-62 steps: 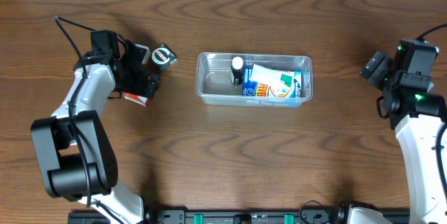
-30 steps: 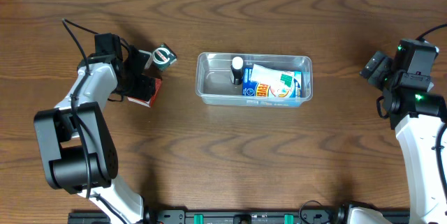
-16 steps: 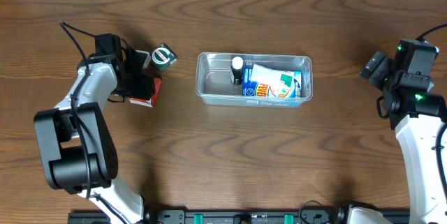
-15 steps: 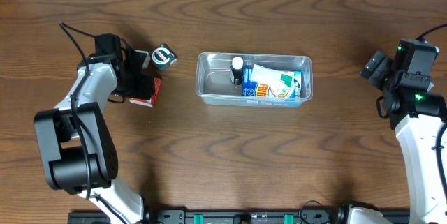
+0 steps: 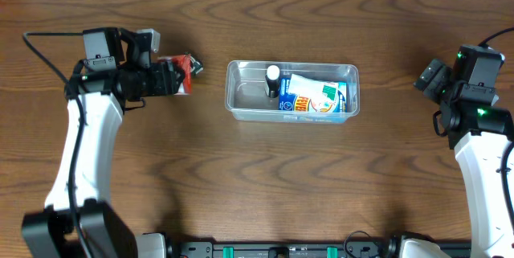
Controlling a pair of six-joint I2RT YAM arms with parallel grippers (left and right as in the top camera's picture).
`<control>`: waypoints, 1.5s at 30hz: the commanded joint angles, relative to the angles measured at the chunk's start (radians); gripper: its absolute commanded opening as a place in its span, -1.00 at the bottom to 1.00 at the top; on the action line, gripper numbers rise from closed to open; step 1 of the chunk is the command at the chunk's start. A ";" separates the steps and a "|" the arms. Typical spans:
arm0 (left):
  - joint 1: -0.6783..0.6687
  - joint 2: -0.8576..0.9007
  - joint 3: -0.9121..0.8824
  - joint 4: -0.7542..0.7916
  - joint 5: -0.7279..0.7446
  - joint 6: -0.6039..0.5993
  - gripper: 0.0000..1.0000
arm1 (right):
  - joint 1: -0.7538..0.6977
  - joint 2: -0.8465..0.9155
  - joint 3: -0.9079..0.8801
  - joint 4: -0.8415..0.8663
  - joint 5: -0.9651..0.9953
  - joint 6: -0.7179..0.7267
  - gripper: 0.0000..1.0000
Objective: Pack container
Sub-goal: 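Carry the Panadol box into the container and release it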
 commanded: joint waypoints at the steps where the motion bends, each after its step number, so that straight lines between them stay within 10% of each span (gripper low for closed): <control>1: -0.061 -0.045 0.026 0.006 0.060 -0.062 0.27 | -0.004 0.000 0.002 -0.002 0.003 0.009 0.99; 21: -0.475 0.053 0.026 0.149 -0.206 -0.208 0.26 | -0.004 0.000 0.002 -0.002 0.003 0.009 0.98; 45: -0.490 0.164 0.026 0.156 -0.290 -0.290 0.46 | -0.004 0.000 0.002 -0.002 0.003 0.009 0.98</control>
